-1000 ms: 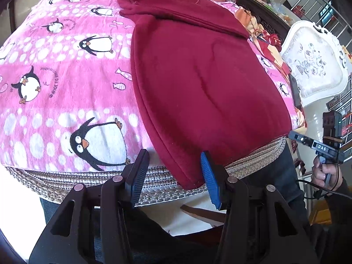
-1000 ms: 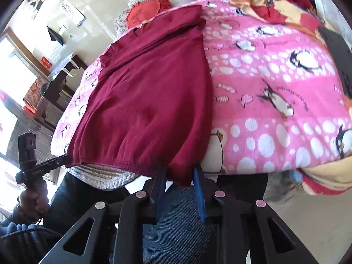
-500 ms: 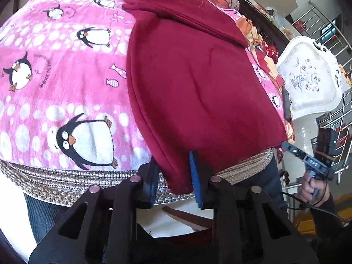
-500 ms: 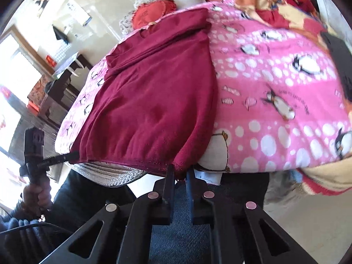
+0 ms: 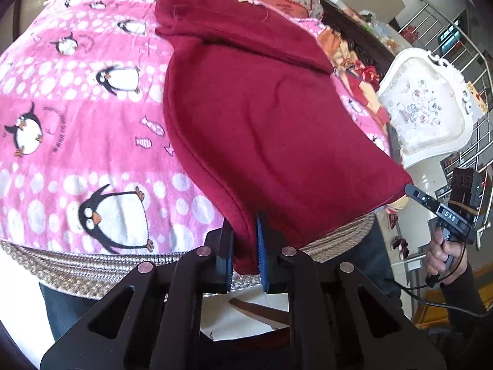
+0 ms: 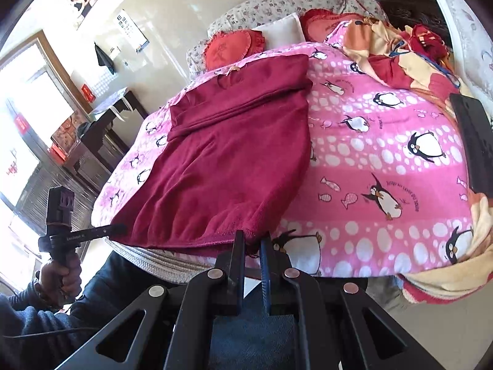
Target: Fold small clothes
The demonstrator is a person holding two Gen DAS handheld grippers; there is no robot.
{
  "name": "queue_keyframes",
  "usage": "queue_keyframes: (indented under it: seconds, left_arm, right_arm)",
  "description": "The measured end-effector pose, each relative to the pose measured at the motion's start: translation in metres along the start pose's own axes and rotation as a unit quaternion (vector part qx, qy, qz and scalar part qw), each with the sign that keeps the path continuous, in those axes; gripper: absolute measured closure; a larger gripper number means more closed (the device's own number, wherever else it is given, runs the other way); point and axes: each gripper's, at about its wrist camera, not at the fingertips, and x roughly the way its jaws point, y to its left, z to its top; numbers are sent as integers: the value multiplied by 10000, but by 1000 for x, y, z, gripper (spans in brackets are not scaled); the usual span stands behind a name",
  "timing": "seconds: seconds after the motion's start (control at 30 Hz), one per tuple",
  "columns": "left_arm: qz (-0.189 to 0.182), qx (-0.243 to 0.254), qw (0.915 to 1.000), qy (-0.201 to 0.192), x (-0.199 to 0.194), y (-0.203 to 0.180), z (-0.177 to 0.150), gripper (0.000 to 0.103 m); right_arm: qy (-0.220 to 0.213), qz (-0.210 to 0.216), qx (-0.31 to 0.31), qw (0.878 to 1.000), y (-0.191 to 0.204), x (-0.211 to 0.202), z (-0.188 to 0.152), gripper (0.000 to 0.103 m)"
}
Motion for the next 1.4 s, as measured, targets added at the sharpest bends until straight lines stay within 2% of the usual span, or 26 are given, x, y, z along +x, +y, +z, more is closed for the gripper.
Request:
queue_keyframes:
  seconds: [0.07,0.2,0.27,0.4,0.47,0.53,0.63,0.7,0.77,0.93,1.03,1.17,1.3,1.4]
  left_arm:
    - [8,-89,9998,168,9,3,-1,91]
    - [-22,-175,9997,150,9,4,-3,90]
    - [-38,-214,9997,140,8,5,-4,90]
    - [-120,-304,9994,143,5,11,-4,90]
    - [-134,-323,9993,129,4,12,-5,90]
    - [-120,-316,9994,117,3,12,-5,90]
    - [-149,-287,9995,66,2,10,-6,90]
    - [-134,-244,9996,23,2,7,-5,90]
    - [-11,-145,9999,-13,1,2,-5,90]
    - [278,-26,9996,-22,3,-4,-4,95]
    - [271,-59,9988,-392,-14,-4,8,95]
    - [-75,-350,9927,-1149,-40,5,48,95]
    - [-20,-412,9850,-1677,-39,9,95,95]
    - [11,-720,9812,-1793,-23,21,138,95]
  right_arm:
    - [93,-64,72,9999,-4,6,-1,95]
    - [200,34,366,9991,-14,15,-7,95]
    - [232,99,625,9977,-20,17,-9,91]
    - [70,519,1052,9931,-30,15,-13,81]
    - [-33,701,1236,9898,-33,13,-14,71]
    - [-97,768,1390,9873,-35,13,-13,67]
    - [-112,738,1435,9868,-37,18,-12,67]
    - [-26,559,1382,9888,-36,24,-11,69]
    - [162,280,1209,9921,-32,32,-11,87]
    - [185,-93,359,9991,-9,29,-3,93]
    - [-41,-192,12,9998,0,14,13,93]
    - [-576,-155,-342,9976,9,-2,55,94]
    - [-959,-272,-517,9937,13,12,97,94]
    - [-1189,-381,-520,9908,14,36,134,94]
